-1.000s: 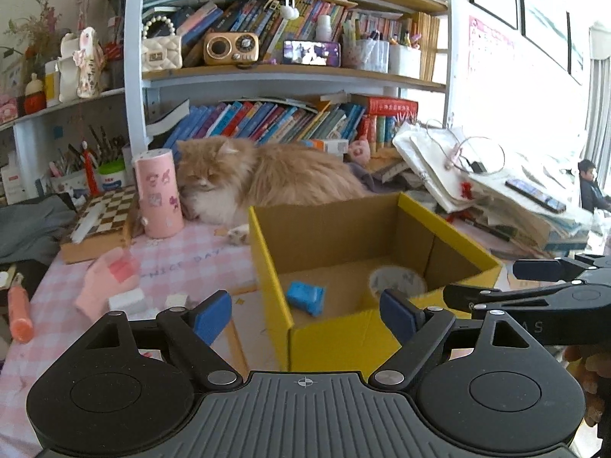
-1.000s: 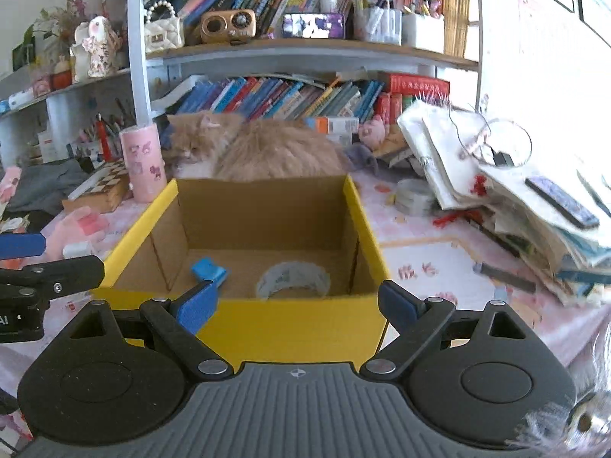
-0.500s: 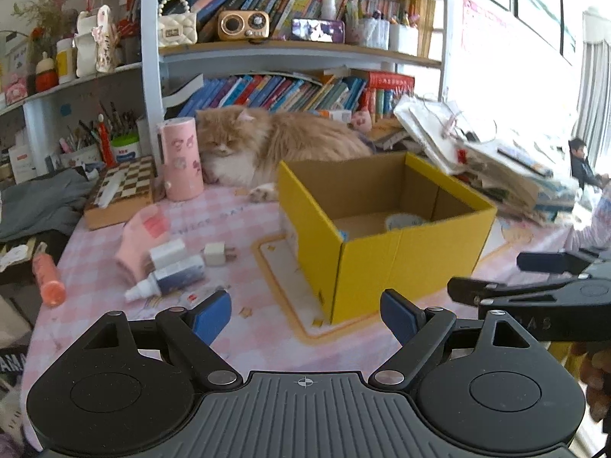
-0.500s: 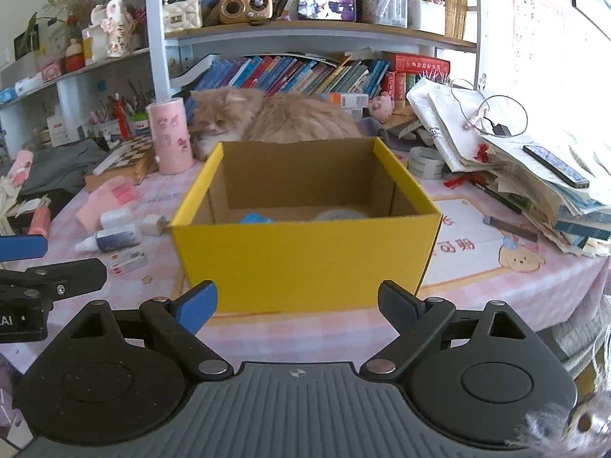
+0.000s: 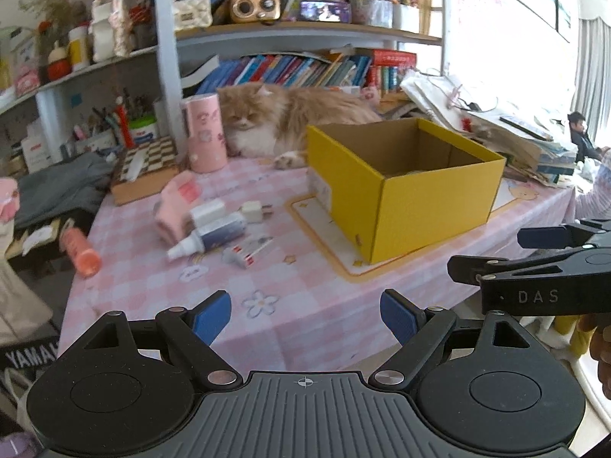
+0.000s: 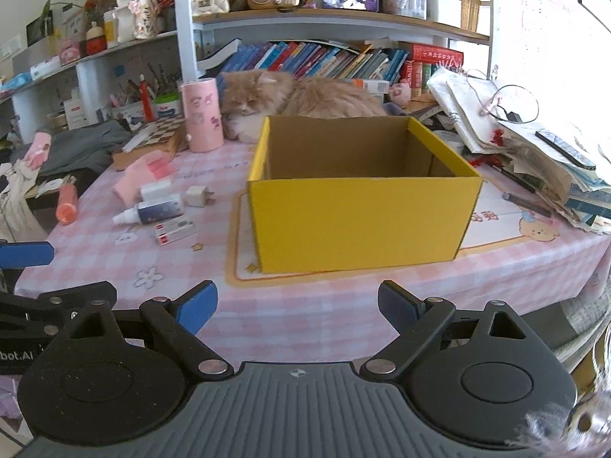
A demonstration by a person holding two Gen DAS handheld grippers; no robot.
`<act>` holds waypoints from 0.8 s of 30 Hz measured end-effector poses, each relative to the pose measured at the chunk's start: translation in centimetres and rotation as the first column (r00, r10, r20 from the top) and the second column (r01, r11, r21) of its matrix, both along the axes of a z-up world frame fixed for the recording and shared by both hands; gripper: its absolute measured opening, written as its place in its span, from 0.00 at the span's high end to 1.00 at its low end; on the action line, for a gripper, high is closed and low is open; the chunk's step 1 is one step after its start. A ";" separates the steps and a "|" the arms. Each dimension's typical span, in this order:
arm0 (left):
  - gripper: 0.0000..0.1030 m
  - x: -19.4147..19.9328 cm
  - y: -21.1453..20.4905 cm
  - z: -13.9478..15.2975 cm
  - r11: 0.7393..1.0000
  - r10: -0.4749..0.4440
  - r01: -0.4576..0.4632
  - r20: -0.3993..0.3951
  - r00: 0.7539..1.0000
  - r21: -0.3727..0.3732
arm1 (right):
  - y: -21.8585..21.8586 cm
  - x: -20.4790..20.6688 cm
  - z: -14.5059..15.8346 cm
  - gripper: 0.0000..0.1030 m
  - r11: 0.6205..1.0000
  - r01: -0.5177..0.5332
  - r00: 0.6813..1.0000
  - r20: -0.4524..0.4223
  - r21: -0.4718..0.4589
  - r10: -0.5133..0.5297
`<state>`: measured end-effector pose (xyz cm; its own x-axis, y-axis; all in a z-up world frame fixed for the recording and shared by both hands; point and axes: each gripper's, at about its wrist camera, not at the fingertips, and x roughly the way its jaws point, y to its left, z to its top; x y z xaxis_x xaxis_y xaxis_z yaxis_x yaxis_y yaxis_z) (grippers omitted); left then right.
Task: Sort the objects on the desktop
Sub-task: 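Move both tools toward the spray bottle and small white box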
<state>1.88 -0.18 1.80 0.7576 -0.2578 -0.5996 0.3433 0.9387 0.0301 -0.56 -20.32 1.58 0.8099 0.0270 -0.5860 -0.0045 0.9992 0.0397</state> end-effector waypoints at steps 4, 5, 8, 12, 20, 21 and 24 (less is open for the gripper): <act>0.15 -0.3 1.8 -0.2 0.999 0.033 -0.033 -0.014 0.999 -0.017 | 1.6 -0.3 -0.4 0.12 1.000 -0.018 1.000 -0.012 -0.001 0.018; 0.15 -0.4 2.1 -0.3 0.999 0.040 -0.041 -0.015 0.999 -0.020 | 1.9 -0.3 -0.4 0.12 1.000 -0.025 1.000 -0.014 -0.002 0.025; 0.15 -0.7 3.3 -0.3 0.997 0.073 -0.073 -0.018 0.997 -0.031 | 3.0 -0.4 -0.6 0.12 0.999 -0.053 0.998 -0.022 -0.003 0.053; 0.15 -0.9 4.7 -0.2 0.992 0.119 -0.119 -0.018 0.993 -0.052 | 4.6 -0.1 -0.8 0.12 0.994 -0.106 0.994 -0.039 -0.023 0.105; 0.15 -0.6 6.1 -0.2 0.981 0.182 -0.183 -0.018 0.983 -0.062 | 7.7 0.3 -0.8 0.12 0.967 -0.244 0.970 -0.036 -0.072 0.242; 0.15 -0.6 6.2 -0.2 0.981 0.186 -0.186 -0.019 0.982 -0.060 | 7.9 0.3 -0.8 0.12 0.964 -0.255 0.967 -0.032 -0.076 0.254; 0.15 -0.5 6.5 -0.3 0.978 0.200 -0.201 -0.023 0.979 -0.059 | 8.4 0.7 -0.8 0.12 0.957 -0.278 0.960 -0.029 -0.079 0.277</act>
<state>1.35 6.34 1.52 0.7879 -0.1379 -0.6002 0.1477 0.9885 -0.0333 0.11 -11.89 0.80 0.7671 0.2010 -0.6092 -0.2822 0.9585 -0.0392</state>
